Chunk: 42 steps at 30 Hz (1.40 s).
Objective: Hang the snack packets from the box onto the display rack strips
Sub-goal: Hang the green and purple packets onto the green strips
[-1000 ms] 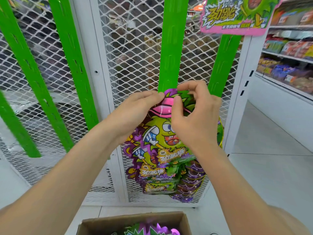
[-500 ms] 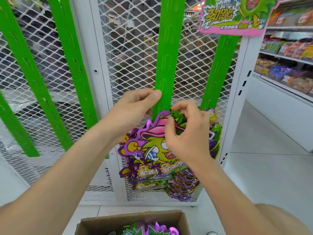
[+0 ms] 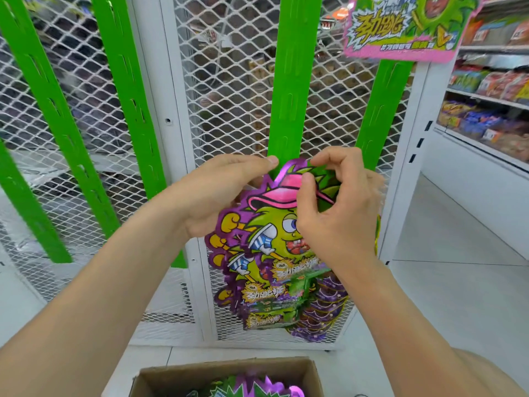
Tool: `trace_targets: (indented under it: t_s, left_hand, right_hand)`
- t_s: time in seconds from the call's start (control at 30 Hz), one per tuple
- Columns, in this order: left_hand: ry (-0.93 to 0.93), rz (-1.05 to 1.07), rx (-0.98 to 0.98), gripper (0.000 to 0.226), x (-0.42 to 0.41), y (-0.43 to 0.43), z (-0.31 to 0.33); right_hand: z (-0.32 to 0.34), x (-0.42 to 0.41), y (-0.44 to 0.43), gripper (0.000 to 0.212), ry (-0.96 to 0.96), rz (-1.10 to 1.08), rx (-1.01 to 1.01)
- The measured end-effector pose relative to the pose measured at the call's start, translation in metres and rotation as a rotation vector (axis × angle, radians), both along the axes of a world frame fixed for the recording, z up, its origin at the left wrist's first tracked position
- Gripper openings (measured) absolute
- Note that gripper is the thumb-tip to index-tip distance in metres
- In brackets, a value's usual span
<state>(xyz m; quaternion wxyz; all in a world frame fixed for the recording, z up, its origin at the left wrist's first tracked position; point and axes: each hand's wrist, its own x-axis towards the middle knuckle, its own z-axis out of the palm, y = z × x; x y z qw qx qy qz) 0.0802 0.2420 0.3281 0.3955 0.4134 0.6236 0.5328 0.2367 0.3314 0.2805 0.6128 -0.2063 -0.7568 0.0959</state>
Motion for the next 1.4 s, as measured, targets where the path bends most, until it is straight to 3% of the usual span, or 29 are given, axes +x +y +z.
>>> trace_targets:
  t_s: [0.2,0.33,0.7,0.77,0.87,0.97,1.07,1.13,1.2,1.23,1.3,1.4]
  left_hand:
    - [-0.158,-0.081,-0.058,0.036,0.003,-0.005,0.007]
    - [-0.157,-0.180,-0.055,0.040,0.005,-0.008,0.007]
    - [-0.098,-0.090,0.021,0.030,0.007,-0.003,-0.002]
    - [0.052,-0.020,0.053,0.028,0.007,-0.001,-0.009]
    - [0.458,0.174,0.175,0.020,0.006,0.002,-0.019]
    - [0.695,0.289,0.318,0.012,0.009,0.000,-0.030]
    - [1.001,0.456,0.481,0.034,0.013,-0.009,-0.059]
    - [1.215,0.511,0.563,0.025,0.014,-0.020,-0.084]
    - [1.351,0.398,0.454,0.011,0.010,-0.031,-0.115]
    - [1.352,0.270,0.298,0.011,0.006,-0.035,-0.135]
    - [1.223,-0.074,-0.101,0.014,0.002,-0.044,-0.175]
    - [1.145,-0.632,-0.506,0.021,0.006,-0.059,-0.233]
  right_hand:
    - [0.007,-0.004,-0.001,0.019,-0.038,-0.027,0.055]
    - [0.011,-0.006,-0.004,0.020,-0.055,-0.052,0.035]
    - [0.009,-0.008,-0.001,0.023,-0.065,0.010,-0.079]
    - [0.004,-0.006,0.003,0.024,-0.089,0.033,-0.081]
    - [-0.010,-0.004,0.008,0.027,-0.182,0.066,-0.115]
    - [-0.021,-0.003,0.011,0.029,-0.192,0.053,-0.178]
    - [-0.027,0.003,0.005,0.028,-0.153,-0.104,-0.023]
    - [-0.033,0.011,-0.009,0.023,-0.195,-0.071,0.069]
    - [-0.046,0.017,-0.026,0.016,-0.365,0.096,0.025]
    - [-0.055,0.019,-0.034,0.014,-0.522,0.160,-0.054]
    - [-0.077,0.021,-0.048,0.013,-0.955,0.200,-0.205]
    - [-0.114,0.026,-0.063,0.005,-1.468,0.246,-0.177]
